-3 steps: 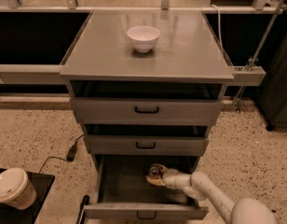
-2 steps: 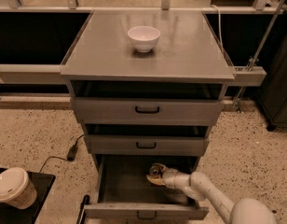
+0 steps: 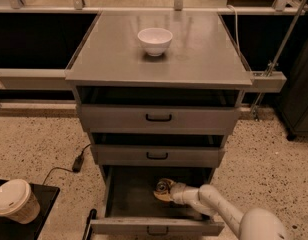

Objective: Place coke can into bottom drawer

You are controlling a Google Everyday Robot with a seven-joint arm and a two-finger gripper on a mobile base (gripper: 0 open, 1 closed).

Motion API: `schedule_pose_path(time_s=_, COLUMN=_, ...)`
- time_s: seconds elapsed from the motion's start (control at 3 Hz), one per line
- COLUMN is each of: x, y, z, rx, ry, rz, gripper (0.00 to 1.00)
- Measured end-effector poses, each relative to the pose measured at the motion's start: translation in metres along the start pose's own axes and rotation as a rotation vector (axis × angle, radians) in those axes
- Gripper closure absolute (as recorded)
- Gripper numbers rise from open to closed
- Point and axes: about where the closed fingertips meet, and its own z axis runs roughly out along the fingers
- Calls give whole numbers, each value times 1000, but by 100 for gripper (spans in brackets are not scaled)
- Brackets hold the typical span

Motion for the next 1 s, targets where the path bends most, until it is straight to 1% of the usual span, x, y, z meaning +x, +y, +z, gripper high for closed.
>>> schedule_pose_path(time_s=0.33, x=13, y=9, z=13, rx=-18, ry=35, rz=17, gripper=100)
schedule_pose_path(time_s=0.67, x=14, y=10, z=14, rx=-18, ry=36, rz=17, gripper=81)
schedule_pose_path(time_s=1.0, x=14, y=10, z=14, rx=-18, ry=36, rz=17, gripper=59)
